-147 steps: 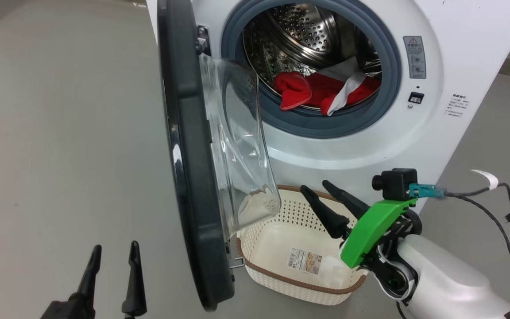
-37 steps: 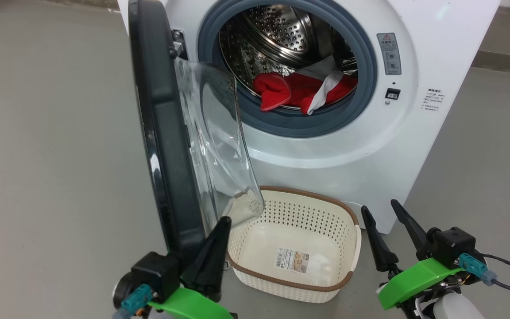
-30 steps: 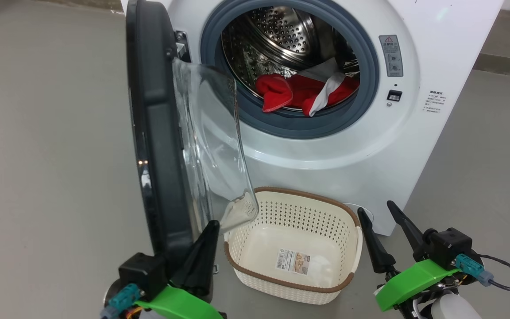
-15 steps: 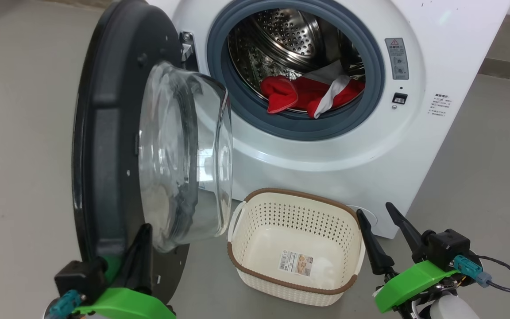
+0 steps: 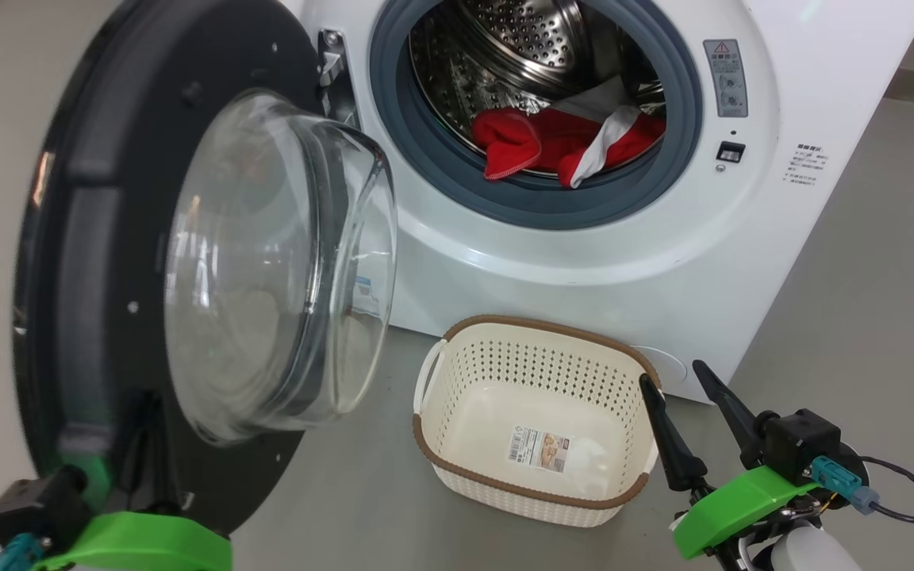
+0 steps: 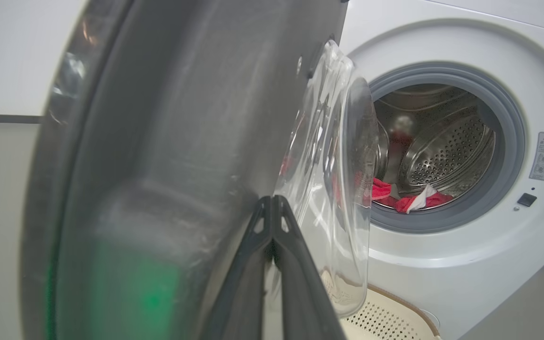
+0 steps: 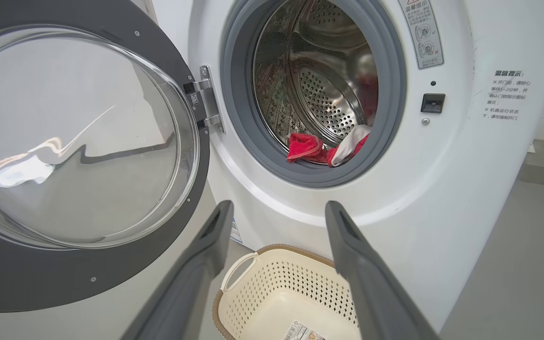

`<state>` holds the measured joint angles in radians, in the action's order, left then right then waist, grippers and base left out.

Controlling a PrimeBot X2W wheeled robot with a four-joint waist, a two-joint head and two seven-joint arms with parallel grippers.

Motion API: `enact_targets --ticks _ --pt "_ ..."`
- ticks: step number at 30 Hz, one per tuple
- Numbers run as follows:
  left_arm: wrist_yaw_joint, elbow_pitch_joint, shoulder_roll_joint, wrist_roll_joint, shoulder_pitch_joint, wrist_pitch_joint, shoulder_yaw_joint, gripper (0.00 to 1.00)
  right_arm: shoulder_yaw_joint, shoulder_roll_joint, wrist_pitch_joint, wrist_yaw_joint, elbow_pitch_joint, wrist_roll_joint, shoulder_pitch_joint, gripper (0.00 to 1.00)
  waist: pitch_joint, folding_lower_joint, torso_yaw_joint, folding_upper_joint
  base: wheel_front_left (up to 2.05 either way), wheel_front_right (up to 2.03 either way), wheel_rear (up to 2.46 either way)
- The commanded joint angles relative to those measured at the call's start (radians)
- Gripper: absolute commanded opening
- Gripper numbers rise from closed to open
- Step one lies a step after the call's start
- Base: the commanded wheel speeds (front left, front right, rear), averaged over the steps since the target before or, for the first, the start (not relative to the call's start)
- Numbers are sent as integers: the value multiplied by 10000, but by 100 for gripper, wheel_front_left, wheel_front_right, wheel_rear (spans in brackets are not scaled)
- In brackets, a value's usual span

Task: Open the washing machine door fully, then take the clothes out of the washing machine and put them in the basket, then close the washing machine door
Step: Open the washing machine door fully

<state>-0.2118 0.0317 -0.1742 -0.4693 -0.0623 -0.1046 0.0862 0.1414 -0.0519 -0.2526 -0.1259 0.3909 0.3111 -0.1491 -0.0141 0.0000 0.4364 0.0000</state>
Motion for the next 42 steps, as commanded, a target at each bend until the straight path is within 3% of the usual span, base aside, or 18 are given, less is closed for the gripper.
enact_targets --ticks 1,14,23,42 --pt "-161 -51 -292 -215 -463 -208 -764 0 181 16 -91 -48 -272 -113 -360 100 -103 0 -11 0 0 0 0" --pt "-303 982 -653 -795 -1034 -849 -1935 0 167 -142 -91 -48 -222 -429 -583 100 -537 0 -32 0 0 0 0" --pt "231 2546 -931 -1362 -2027 -1217 -2491 0 311 -477 -91 -48 -214 -383 -707 100 -839 0 61 0 0 0 0" --pt "584 5277 -1447 -1158 -3926 -1539 -2806 0 506 -824 -92 -48 -225 -282 -878 100 -1336 0 131 0 0 0 0"
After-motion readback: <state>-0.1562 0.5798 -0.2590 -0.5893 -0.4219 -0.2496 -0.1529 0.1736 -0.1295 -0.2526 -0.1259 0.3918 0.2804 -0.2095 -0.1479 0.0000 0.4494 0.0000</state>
